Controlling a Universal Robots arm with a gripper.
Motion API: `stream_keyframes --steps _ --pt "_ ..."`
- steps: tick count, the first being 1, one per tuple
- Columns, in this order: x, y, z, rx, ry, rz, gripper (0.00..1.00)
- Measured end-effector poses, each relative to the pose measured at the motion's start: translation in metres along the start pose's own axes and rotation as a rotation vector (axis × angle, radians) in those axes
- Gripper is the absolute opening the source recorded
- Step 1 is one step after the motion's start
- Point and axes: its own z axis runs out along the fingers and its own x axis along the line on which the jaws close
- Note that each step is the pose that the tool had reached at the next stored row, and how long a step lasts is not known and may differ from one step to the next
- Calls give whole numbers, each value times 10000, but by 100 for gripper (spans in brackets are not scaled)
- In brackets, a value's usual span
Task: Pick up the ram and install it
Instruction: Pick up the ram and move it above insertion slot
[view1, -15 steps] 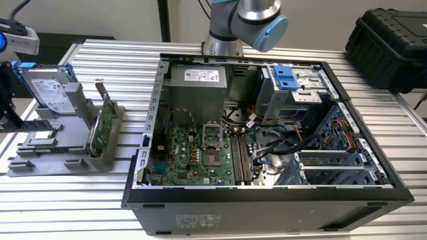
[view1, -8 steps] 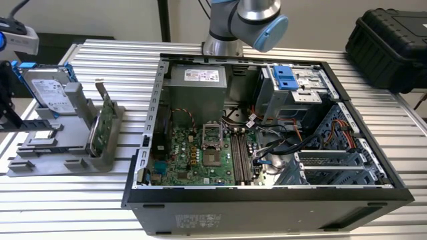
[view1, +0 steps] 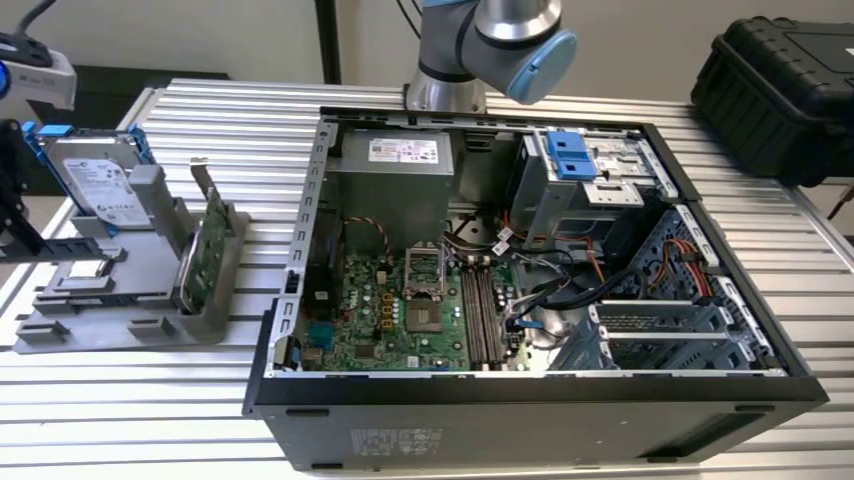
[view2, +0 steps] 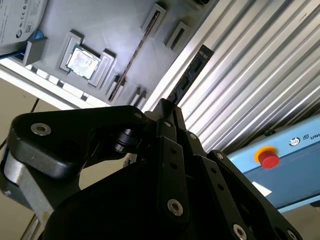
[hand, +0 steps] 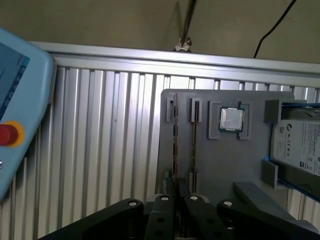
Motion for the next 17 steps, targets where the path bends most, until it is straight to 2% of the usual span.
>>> stream_keyframes --steps 10,17 --pt "0 0 -25 -1 1 0 0" --pt "1 0 -71 0 0 0 0"
